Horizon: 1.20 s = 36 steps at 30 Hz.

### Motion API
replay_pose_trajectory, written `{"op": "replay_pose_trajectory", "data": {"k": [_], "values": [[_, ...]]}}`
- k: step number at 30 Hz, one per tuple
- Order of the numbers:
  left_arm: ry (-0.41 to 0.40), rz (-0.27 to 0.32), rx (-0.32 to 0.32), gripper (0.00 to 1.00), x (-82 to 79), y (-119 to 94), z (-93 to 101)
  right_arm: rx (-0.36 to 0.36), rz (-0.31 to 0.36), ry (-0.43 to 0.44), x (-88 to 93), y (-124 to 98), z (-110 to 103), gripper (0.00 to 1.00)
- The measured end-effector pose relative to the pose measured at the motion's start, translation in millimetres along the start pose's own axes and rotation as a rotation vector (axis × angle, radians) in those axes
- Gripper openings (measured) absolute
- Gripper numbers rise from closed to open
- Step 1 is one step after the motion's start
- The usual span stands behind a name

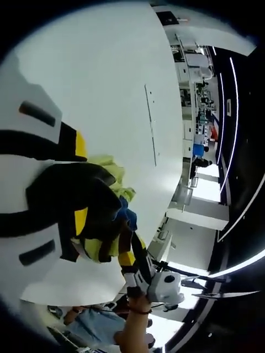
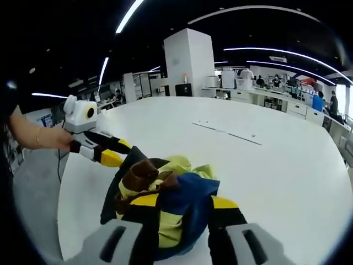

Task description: Fold the garment on the visible template until the final outline fits inside the template.

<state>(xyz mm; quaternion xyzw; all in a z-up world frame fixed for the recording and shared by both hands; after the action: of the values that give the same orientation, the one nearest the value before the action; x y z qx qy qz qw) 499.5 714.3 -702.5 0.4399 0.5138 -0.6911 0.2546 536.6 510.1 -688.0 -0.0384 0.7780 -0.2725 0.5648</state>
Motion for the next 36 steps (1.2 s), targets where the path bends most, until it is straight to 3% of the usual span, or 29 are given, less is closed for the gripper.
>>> {"op": "replay_pose_trajectory", "data": {"k": [9, 13, 16, 22, 32, 36], "values": [[-0.005, -0.020, 0.033, 0.11, 2.4, 10.4, 8.5, 0.005, -0.043, -0.011, 6.0, 9.1, 3.3, 0.19], [0.015, -0.030, 0.031, 0.09, 4.2, 17.2, 11.3, 0.006, -0.048, 0.001, 9.0, 11.0, 4.4, 0.14], [-0.036, -0.051, 0.056, 0.00, 5.3, 18.2, 14.3, 0.011, -0.051, -0.022, 7.7, 10.8, 4.7, 0.09], [-0.005, -0.038, 0.029, 0.00, 0.9, 10.6, 10.3, 0.022, -0.045, -0.022, 4.9, 5.3, 2.6, 0.00], [0.050, 0.025, -0.015, 0.00, -25.7, -15.3, -1.5, 0.067, 0.040, -0.009, -14.0, -20.0, 4.9, 0.00], [0.102, 0.041, -0.041, 0.00, -37.2, -25.8, -5.5, 0.091, 0.059, -0.042, -22.2, -33.9, 5.8, 0.00]]}}
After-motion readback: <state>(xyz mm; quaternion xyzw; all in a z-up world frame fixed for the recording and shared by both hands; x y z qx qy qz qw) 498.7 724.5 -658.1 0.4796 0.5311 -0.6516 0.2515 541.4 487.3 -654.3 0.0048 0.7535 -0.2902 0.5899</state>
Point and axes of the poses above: the point that each gripper's makers call its tool centre point, and the gripper's own axes: y roughly forward along the fingers, z roughly to its right, x roughly out of its underside, the point moved 5 cm from there along -y, roughly backward along the fingers, and after that the axes turned 14 degrees about -x, right-handed, at the moved point
